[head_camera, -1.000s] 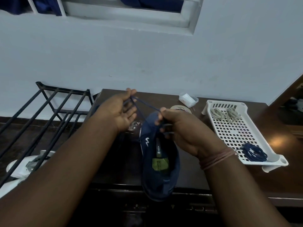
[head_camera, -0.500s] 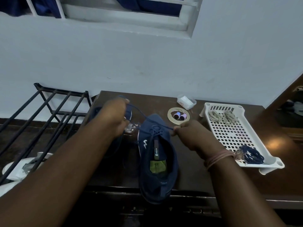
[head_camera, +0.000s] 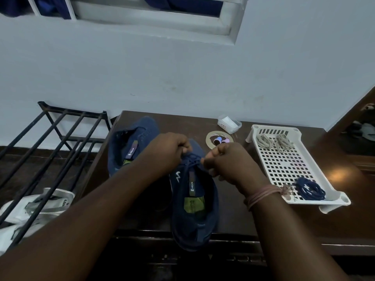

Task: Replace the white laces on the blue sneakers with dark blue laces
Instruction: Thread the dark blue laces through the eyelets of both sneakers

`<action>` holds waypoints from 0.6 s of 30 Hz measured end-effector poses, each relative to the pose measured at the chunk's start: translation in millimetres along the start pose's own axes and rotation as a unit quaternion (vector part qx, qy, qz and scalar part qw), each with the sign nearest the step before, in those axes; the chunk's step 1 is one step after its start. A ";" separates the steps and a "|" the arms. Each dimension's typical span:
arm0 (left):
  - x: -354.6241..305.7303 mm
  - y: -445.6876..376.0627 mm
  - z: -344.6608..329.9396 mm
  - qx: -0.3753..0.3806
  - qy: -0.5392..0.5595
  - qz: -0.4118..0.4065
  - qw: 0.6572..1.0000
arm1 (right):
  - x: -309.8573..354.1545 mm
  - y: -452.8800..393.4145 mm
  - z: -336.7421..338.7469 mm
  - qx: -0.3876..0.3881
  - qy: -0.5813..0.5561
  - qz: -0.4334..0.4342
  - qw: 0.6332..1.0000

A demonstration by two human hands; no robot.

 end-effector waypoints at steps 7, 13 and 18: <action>-3.1 3.9 -15.1 0.024 0.067 0.060 0.996 | -12.0 -11.2 -7.7 0.013 0.144 -0.017 0.989; -1.8 3.2 -20.6 0.005 0.072 0.074 0.995 | -12.5 -6.6 -11.8 0.072 0.108 -0.036 0.991; -1.4 5.9 -19.3 -0.010 0.100 0.099 0.990 | -9.5 -7.2 -14.7 0.077 0.164 -0.028 0.983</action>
Point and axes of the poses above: each hand's wrist, its own y-axis away from the middle knuckle, its own z-axis out of the back of the hand, x = y × z, the point moved 6 cm from there along -y, towards the middle knuckle, and after that the axes turned 9 degrees about -y, right-handed, at the moved point
